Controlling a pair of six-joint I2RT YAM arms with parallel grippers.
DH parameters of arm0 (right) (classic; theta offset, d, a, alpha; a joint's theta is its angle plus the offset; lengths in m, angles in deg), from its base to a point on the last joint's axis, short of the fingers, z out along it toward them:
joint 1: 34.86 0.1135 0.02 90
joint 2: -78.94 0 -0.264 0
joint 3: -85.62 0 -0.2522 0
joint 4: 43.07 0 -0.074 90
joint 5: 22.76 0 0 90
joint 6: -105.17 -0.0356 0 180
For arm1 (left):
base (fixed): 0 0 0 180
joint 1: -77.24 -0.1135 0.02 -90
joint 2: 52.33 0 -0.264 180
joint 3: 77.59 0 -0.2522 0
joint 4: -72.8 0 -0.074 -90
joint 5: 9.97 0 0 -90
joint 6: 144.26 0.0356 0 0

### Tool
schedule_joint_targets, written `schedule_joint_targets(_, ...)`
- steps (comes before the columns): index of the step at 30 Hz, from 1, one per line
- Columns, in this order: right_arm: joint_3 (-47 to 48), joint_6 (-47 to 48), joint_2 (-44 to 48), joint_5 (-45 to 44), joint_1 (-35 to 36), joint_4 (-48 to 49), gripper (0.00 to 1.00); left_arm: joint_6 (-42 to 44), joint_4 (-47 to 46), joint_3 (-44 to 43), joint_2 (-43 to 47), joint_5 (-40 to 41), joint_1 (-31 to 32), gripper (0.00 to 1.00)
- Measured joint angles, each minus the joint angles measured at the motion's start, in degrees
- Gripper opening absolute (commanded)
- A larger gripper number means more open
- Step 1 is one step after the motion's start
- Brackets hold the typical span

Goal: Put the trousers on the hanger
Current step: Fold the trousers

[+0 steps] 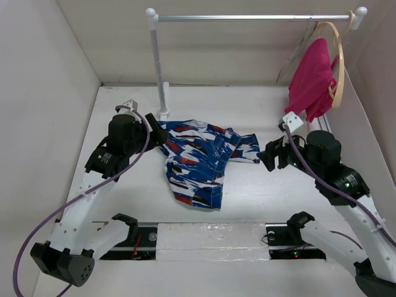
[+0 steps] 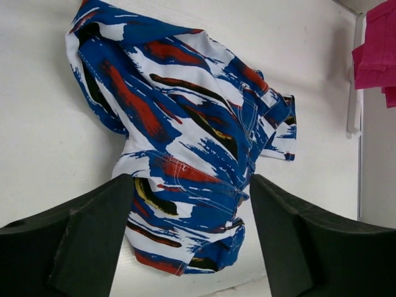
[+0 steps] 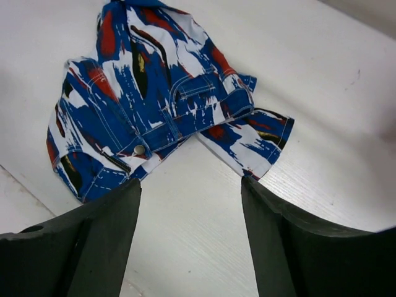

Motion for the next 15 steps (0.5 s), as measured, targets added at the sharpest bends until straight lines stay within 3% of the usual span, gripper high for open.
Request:
schedule_joint_targets(3, 1.4, 0.9, 1.0, 0.2, 0.0, -1.3, 0.54, -1.1, -0.1, -1.4, -1.1, 0.3, -0.2, 0.76)
schedule_joint_targets(4, 1.5, 1.1, 0.6, 0.4, 0.0, -1.4, 0.24, -1.4, -0.1, -1.7, -1.5, 0.5, -0.5, 0.75)
schedule_joint_targets(5, 1.6, 1.5, 0.1, 0.9, 0.0, -1.7, 0.09, -1.6, -0.1, -2.0, -1.9, 0.7, -0.9, 0.74)
schedule_joint_targets(6, 1.5, 1.3, -0.5, 1.6, 0.0, -1.9, 0.0, -1.9, -0.1, -2.0, -2.1, 1.4, -1.3, 0.73)
schedule_joint_targets(11, -2.8, 0.8, -4.2, 6.6, 0.0, -1.0, 0.0, -3.8, -1.4, 1.2, -2.7, 2.9, -9.6, 0.55)
schedule_joint_targets(12, -4.5, 0.3, -5.0, 7.7, 0.0, -0.6, 0.25, -4.0, -2.6, 3.3, -2.8, 1.7, -12.5, 0.55)
schedule_joint_targets(13, -6.5, -0.5, -5.8, 8.7, 0.0, 0.4, 0.39, -4.2, -3.9, 5.8, -3.0, -0.2, -15.9, 0.56)
schedule_joint_targets(15, -10.6, -1.8, -7.7, 10.3, 0.7, 2.7, 0.65, -4.5, -6.0, 10.8, -4.3, -3.7, -21.4, 0.66)
